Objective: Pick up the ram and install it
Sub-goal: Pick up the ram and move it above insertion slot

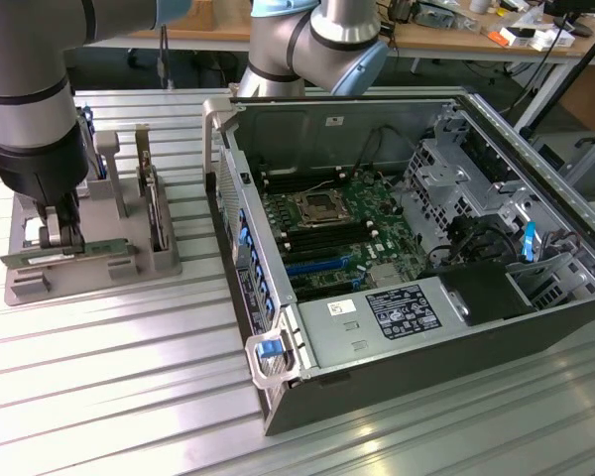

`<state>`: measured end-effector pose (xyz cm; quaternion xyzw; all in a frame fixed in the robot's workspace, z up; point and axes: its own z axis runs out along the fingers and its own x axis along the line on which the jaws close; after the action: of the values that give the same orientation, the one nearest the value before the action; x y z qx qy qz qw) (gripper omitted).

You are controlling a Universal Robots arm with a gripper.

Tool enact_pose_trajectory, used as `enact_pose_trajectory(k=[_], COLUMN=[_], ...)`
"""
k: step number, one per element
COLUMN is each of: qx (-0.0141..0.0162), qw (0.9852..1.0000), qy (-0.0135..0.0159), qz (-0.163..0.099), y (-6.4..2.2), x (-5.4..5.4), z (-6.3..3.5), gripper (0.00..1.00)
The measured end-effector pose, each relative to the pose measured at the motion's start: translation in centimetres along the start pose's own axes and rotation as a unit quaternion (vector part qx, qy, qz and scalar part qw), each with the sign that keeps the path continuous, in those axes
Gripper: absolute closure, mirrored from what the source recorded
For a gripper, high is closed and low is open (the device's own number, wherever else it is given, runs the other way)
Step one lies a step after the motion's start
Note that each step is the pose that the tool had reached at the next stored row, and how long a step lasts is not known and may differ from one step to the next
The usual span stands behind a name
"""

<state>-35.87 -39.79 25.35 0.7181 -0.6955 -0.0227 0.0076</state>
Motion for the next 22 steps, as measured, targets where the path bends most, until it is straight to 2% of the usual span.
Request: enact_pose_trajectory(k=[22], qx=[0.0], qw=[1.0], qy=[0.0], qz=[0.0], y=[0.15], x=[-0.1], z=[-3.61], gripper=[0.88])
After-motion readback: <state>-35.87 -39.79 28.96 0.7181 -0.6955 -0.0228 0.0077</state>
